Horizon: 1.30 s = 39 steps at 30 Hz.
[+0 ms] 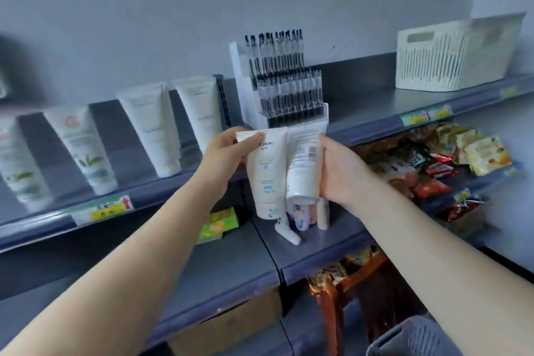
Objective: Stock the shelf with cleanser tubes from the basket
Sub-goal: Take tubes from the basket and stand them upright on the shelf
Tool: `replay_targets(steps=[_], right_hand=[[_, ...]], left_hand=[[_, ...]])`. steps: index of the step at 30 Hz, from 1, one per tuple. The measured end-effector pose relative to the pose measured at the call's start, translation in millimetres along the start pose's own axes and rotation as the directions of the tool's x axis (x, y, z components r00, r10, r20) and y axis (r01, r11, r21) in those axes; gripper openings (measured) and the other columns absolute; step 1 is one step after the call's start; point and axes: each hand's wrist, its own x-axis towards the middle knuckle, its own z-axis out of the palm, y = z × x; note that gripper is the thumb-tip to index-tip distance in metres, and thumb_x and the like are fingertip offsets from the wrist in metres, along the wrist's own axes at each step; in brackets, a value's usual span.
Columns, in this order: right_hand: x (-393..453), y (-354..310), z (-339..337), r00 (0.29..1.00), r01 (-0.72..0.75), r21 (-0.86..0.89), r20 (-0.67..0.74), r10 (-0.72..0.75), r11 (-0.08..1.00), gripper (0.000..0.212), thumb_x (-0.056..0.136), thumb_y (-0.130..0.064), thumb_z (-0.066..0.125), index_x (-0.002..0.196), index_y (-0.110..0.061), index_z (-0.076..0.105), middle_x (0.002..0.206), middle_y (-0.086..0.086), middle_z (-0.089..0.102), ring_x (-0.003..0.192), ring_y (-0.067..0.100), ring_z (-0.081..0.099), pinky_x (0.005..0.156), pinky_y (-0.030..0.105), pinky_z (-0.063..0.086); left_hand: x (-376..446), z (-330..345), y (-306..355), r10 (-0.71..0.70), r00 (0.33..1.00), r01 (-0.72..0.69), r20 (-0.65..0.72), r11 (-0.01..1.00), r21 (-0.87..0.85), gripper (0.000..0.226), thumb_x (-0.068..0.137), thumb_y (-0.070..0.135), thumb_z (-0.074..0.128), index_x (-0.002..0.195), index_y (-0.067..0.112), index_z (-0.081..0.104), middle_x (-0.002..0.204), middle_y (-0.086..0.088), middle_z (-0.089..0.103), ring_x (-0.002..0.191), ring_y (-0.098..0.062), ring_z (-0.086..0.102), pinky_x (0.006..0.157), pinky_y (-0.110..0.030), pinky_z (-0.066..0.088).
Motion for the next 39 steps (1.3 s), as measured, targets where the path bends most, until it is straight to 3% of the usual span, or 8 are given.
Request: replay_targets(steps=[4,9,15,18,22,27,32,39], right_hand=[[13.9,15.4,50.5,0.987,-0.056,-0.063,0.145,0.064,0.996,0.039,0.098,-0.03,0.028,0.115,-0.01,0.057,0.097,0.008,0.07,0.097,0.022,0.062,0.082,0.038,0.047],[36.7,42.8,107.8,0.941,-0.065,-0.119,0.324,0.101,0.991,0.038,0.094,-0.03,0.036,0.122,-0.011,0.055,0.107,0.006,0.07,0.096,0.019,0.068,0.08,0.034,0.056],[67.2,74.4,182.9,0.869,0.016,-0.192,0.488,0.081,0.981,0.06,0.047,-0.033,0.087,0.102,-0.016,0.07,0.105,0.005,0.071,0.098,0.022,0.068,0.076,0.038,0.058],[82.0,93.8,226.8,0.894,0.09,-0.255,0.447,0.035,0.963,0.075,0.025,-0.035,0.093,0.093,-0.014,0.069,0.09,0.002,0.073,0.085,0.017,0.07,0.066,0.03,0.058],[90.7,114.4,280.8,0.898,0.189,-0.242,0.434,-0.068,0.952,0.026,0.069,-0.026,0.07,0.089,-0.015,0.06,0.069,-0.004,0.072,0.066,0.011,0.07,0.057,0.028,0.059],[113.6,143.3,346.2,0.858,0.236,-0.243,0.506,-0.084,0.941,0.058,0.063,-0.037,0.067,0.116,-0.018,0.055,0.094,0.0,0.068,0.081,0.016,0.068,0.071,0.035,0.059],[136.7,164.3,393.5,0.866,0.236,-0.213,0.488,-0.106,0.948,0.023,0.09,-0.024,0.055,0.112,-0.018,0.051,0.088,0.0,0.064,0.076,0.015,0.064,0.072,0.034,0.057],[160.1,179.9,438.8,0.865,0.313,-0.222,0.467,-0.181,0.924,0.009,0.091,-0.015,0.054,0.099,-0.018,0.053,0.082,0.0,0.064,0.068,0.014,0.065,0.066,0.031,0.057]], left_hand=[[-8.9,-55.7,17.1,0.049,0.997,-0.045,-0.061,0.997,0.066,0.008,0.087,0.018,0.063,0.08,0.015,0.061,0.077,0.002,0.07,0.066,-0.009,0.066,0.065,-0.026,0.055],[-22.5,-128.3,33.8,0.094,0.991,-0.08,-0.098,0.987,0.137,0.013,0.087,0.02,0.063,0.075,0.015,0.06,0.075,0.003,0.069,0.068,-0.011,0.066,0.063,-0.026,0.053],[-39.3,-215.7,53.2,0.139,0.978,-0.109,-0.158,0.977,0.184,0.009,0.087,0.021,0.063,0.08,0.015,0.062,0.076,0.005,0.07,0.071,-0.011,0.067,0.064,-0.026,0.054],[-46.1,-256.8,63.9,0.169,0.969,-0.134,-0.18,0.972,0.193,0.009,0.087,0.02,0.062,0.079,0.015,0.062,0.073,0.006,0.071,0.068,-0.01,0.067,0.061,-0.024,0.053],[-52.5,-302.2,79.2,0.216,0.956,-0.165,-0.199,0.956,0.242,0.011,0.088,0.019,0.061,0.079,0.012,0.059,0.073,0.002,0.068,0.066,-0.01,0.063,0.057,-0.022,0.053],[-60.6,-377.5,94.8,0.276,0.93,-0.202,-0.244,0.936,0.287,0.014,0.087,0.017,0.061,0.074,0.014,0.059,0.066,0.008,0.067,0.061,-0.008,0.063,0.055,-0.022,0.052],[-61.2,-440.2,86.8,0.234,0.936,-0.153,-0.264,0.944,0.294,0.007,0.086,0.016,0.063,0.08,0.013,0.064,0.072,0.005,0.069,0.064,-0.009,0.065,0.055,-0.023,0.053],[-56.6,-492.8,55.1,0.104,0.977,-0.037,-0.187,0.942,0.333,0.01,0.083,0.019,0.067,0.084,0.01,0.071,0.077,-0.003,0.072,0.068,-0.014,0.067,0.056,-0.024,0.054]])
